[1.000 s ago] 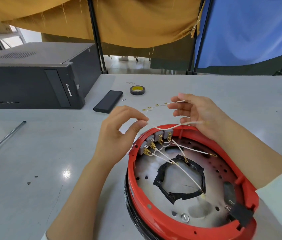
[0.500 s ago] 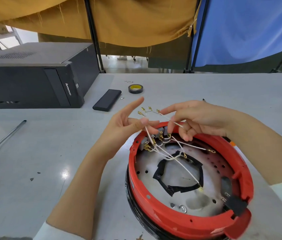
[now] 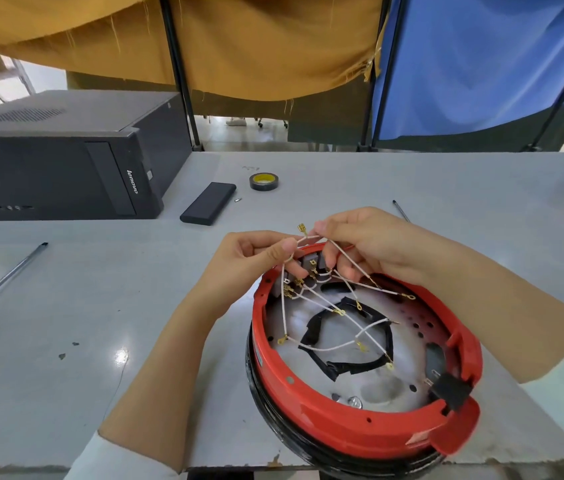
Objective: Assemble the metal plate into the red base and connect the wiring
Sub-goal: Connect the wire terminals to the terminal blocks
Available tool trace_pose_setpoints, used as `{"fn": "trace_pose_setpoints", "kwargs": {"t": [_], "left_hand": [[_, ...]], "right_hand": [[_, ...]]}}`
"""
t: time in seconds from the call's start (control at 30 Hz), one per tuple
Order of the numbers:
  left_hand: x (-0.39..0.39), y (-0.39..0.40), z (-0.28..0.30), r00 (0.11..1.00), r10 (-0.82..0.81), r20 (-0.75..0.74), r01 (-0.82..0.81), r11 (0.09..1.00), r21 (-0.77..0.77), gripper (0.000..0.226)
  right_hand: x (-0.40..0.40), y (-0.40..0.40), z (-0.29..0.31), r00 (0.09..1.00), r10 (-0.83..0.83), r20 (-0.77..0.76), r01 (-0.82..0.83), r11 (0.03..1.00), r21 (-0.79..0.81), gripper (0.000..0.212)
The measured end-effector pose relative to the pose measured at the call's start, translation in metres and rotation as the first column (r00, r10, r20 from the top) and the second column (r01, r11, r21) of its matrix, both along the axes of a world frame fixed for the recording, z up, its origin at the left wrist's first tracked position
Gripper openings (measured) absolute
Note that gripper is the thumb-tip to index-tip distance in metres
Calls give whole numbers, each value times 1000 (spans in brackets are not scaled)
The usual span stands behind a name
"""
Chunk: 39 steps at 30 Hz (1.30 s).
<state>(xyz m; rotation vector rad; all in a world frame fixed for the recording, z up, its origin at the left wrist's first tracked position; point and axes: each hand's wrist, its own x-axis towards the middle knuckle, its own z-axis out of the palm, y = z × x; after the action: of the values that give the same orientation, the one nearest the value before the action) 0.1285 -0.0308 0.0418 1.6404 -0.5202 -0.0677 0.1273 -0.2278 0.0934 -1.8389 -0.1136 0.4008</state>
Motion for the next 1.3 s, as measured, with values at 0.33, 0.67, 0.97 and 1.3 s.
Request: {"fn": "trace_pose_setpoints", "kwargs": {"t": [0.33, 0.67, 0.97, 1.3], "left_hand": [[7, -12, -10, 991, 65, -121, -66, 998, -2, 24], [4, -13, -11, 949, -33, -314, 40, 999, 16, 34], [8, -11, -15, 954, -9, -299, 27, 998, 56, 26], [7, -13, -14, 948, 12, -318, 10, 998, 68, 39]], "right_hand": [[-3, -11, 27, 996, -56, -75, 63, 993, 97, 21], [-14, -13, -10, 994, -50, -102, 24, 970, -244, 21], [-19, -9, -33, 938, -49, 344, 221, 848, -482, 8], [-21, -14, -39, 875, -51, 482, 311, 821, -479, 23]]}}
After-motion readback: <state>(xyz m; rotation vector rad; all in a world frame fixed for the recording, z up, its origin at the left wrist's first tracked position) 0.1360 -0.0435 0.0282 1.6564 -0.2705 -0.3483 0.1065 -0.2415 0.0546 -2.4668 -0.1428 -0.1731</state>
